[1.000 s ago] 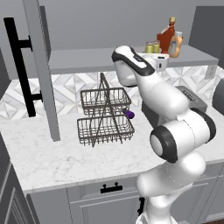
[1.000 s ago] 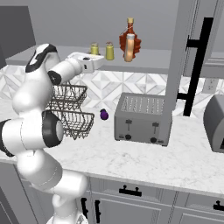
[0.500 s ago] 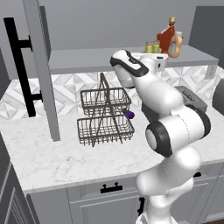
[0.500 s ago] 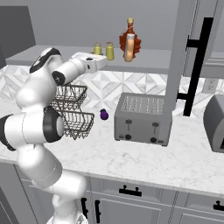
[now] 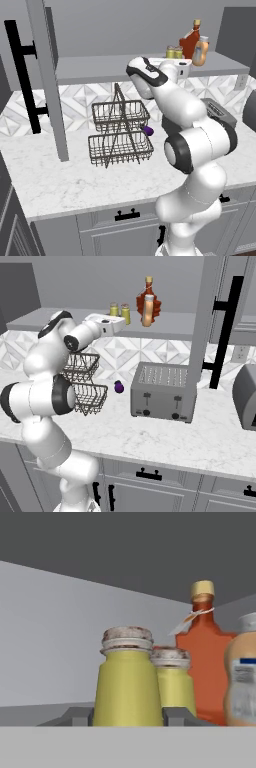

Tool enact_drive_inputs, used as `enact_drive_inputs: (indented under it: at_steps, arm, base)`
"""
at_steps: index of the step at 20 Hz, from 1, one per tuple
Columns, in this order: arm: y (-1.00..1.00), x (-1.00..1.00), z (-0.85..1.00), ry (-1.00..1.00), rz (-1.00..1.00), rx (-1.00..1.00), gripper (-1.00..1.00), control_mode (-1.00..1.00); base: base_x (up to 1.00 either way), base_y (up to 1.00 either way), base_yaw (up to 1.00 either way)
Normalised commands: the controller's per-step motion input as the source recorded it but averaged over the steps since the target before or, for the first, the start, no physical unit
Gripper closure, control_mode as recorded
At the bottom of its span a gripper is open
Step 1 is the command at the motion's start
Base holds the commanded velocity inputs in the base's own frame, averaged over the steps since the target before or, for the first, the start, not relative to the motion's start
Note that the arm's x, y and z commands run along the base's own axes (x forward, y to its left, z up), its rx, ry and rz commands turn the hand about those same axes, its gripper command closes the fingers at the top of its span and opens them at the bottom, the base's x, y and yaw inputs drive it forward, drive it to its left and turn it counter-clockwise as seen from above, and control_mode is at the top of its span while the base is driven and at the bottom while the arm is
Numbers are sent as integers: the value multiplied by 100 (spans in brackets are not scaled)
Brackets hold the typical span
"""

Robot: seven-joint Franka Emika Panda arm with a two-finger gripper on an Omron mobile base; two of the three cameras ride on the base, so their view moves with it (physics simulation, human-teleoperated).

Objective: Put the shaker and condiment bottle from the counter next to their counterparts in the cabinet.

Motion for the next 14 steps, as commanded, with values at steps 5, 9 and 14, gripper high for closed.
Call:
enact_drive_inputs:
  at_steps: [5, 9, 14]
  arm:
    - [-6, 1, -2, 0, 0, 0, -100, -100]
    - [-9, 0, -1, 0, 0, 0, -100, -100]
    - [-4, -7, -5, 0, 0, 0, -100, -100]
  base:
    - [0, 0, 0]
    - [0, 0, 0]
    - [0, 0, 0]
